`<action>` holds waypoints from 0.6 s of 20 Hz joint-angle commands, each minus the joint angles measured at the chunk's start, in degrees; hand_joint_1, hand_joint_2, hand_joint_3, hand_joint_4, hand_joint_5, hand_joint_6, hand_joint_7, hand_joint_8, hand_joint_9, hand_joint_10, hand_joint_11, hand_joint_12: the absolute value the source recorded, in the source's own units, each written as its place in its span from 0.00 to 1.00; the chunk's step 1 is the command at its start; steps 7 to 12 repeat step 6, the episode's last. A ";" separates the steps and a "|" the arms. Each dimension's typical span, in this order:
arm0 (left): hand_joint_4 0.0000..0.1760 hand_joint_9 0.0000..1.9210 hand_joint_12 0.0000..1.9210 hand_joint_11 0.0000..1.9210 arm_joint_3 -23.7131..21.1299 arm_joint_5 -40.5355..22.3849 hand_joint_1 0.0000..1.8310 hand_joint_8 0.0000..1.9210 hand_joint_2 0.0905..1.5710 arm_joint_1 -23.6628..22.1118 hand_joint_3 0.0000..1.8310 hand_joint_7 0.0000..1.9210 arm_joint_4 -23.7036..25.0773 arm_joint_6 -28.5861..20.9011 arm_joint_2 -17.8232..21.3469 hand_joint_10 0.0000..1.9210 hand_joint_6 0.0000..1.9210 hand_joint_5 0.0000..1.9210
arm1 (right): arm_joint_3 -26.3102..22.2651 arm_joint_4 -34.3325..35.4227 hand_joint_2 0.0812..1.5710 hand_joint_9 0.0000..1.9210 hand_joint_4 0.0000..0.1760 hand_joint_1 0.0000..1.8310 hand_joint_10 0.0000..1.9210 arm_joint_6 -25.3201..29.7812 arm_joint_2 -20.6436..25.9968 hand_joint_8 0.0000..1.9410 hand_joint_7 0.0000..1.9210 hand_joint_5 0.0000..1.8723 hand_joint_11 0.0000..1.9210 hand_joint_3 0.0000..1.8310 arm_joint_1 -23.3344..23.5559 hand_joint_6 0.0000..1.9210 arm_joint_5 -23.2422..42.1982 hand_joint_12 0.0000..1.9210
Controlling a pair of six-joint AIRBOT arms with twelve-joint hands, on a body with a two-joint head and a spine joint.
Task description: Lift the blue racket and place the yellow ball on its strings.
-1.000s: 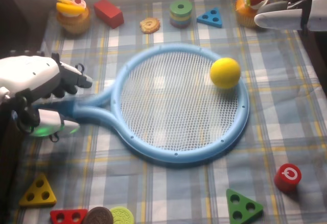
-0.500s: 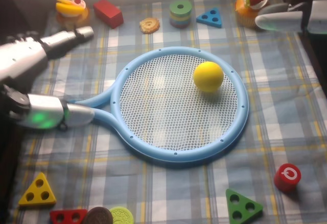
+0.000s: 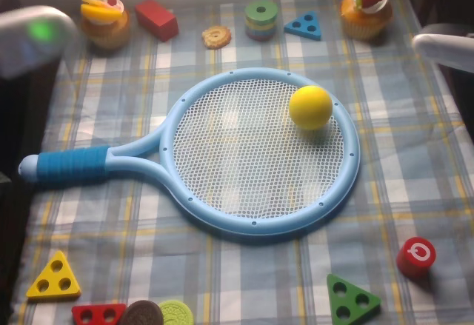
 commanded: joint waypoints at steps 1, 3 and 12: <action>0.93 0.08 0.35 0.00 0.30 -11.92 0.41 0.00 0.53 0.14 0.00 0.04 -0.86 -2.35 -0.14 0.00 0.00 0.00 | -0.29 2.65 0.75 0.19 0.48 0.35 0.00 -0.34 0.19 0.00 0.22 0.15 0.04 0.00 0.26 0.00 10.68 0.14; 0.56 0.12 0.51 0.00 0.27 -16.68 0.40 0.00 0.53 2.33 0.00 0.10 -1.68 -5.11 -0.41 0.00 0.00 0.02 | -0.94 3.85 0.67 0.25 0.27 0.35 0.01 -0.35 0.11 0.00 0.25 0.16 0.12 0.00 -1.39 0.00 13.65 0.18; 0.00 0.15 0.60 0.00 2.03 -22.49 0.28 0.00 0.62 3.86 0.01 0.11 -1.12 -13.65 -2.00 0.00 0.00 0.00 | -2.38 4.35 0.74 0.16 0.49 0.39 0.00 -0.70 0.34 0.00 0.17 0.04 0.07 0.00 -3.27 0.00 19.65 0.05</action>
